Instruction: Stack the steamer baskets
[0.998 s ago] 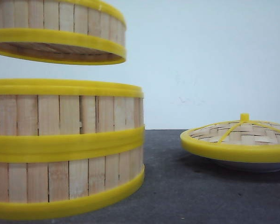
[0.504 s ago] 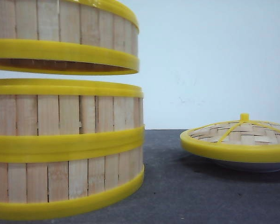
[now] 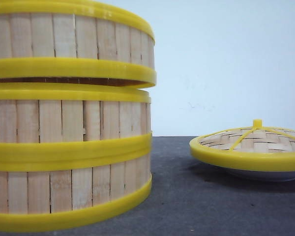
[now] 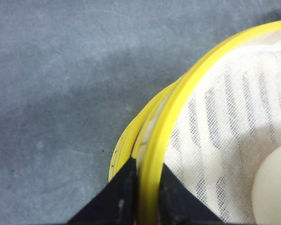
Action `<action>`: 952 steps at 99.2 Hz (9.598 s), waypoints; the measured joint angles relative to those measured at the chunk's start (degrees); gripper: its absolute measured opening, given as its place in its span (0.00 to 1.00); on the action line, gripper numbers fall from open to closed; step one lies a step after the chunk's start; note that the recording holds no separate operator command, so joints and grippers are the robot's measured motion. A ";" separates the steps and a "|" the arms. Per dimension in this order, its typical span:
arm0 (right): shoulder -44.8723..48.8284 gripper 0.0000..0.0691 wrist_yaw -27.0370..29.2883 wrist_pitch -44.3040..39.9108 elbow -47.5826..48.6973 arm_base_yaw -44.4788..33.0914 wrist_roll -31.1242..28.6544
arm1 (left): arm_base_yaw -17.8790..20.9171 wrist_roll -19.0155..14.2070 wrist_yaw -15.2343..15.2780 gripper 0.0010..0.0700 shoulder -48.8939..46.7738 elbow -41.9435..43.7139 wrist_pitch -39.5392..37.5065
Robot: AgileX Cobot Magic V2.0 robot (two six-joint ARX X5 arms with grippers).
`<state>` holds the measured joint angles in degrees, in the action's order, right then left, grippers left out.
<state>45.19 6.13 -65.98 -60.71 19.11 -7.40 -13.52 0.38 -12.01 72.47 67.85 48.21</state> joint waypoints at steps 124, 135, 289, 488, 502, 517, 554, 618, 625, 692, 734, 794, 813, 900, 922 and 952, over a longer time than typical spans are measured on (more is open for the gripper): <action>0.07 0.61 -0.11 0.57 0.00 0.02 0.11 | -1.44 -1.49 5.33 0.02 0.28 0.00 2.21; 0.07 0.61 -0.11 0.57 0.00 0.02 0.11 | -1.64 -1.51 5.33 0.06 0.26 0.00 2.21; 36.52 0.50 -9.16 33.83 4.63 0.00 5.97 | 5.14 -2.47 15.58 0.32 -14.03 3.50 9.53; 59.12 0.08 -19.89 -0.13 -60.57 32.02 12.13 | 13.79 -1.44 16.63 0.32 -14.03 3.50 9.51; 60.89 0.08 -17.99 -0.83 -60.57 33.77 13.00 | 13.79 -1.44 16.61 0.32 -14.03 3.50 9.53; 61.53 0.08 -17.92 -0.83 -60.57 33.92 13.20 | 13.79 -1.44 16.61 0.32 -14.03 3.50 9.51; 61.53 0.08 -17.94 -1.27 -60.57 33.75 13.20 | 13.79 -1.44 16.61 0.32 -14.03 3.50 9.51; 65.31 0.08 -18.08 -0.63 -60.65 33.73 13.57 | 13.84 -1.42 16.59 0.32 -14.03 3.50 9.51; 65.48 0.08 -18.08 -0.63 -60.67 33.73 13.57 | 13.84 -1.42 16.59 0.32 -14.03 3.50 9.53; 62.42 0.58 -14.95 -0.55 -61.00 33.73 13.03 | 13.84 -1.36 16.57 0.32 -14.03 3.50 9.44; 40.28 0.58 -7.30 -7.50 -59.98 22.01 12.90 | 13.77 -1.18 13.70 0.32 -14.03 3.50 9.44; 9.31 0.58 -13.66 6.21 -8.68 -11.87 8.33 | 13.57 -1.97 5.77 0.32 -23.23 -4.35 4.98; 4.11 0.58 -14.93 9.86 5.44 -14.01 5.97 | 13.38 -2.80 5.68 0.32 -28.55 -13.03 2.56; 4.33 0.02 -9.16 9.25 8.90 -14.10 3.34 | 13.38 -2.93 5.84 0.01 -28.55 -14.40 2.12; 4.33 0.02 -9.16 12.26 8.90 -14.10 3.04 | 13.38 -2.93 5.84 0.01 -28.55 -14.40 2.12; 4.33 0.02 -9.16 17.44 8.90 -14.10 3.02 | 13.53 -1.14 9.35 0.01 -34.91 -23.32 -9.90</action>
<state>49.52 -3.03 -48.53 -51.81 5.02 -4.38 0.01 -0.75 -2.66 37.56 44.53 38.30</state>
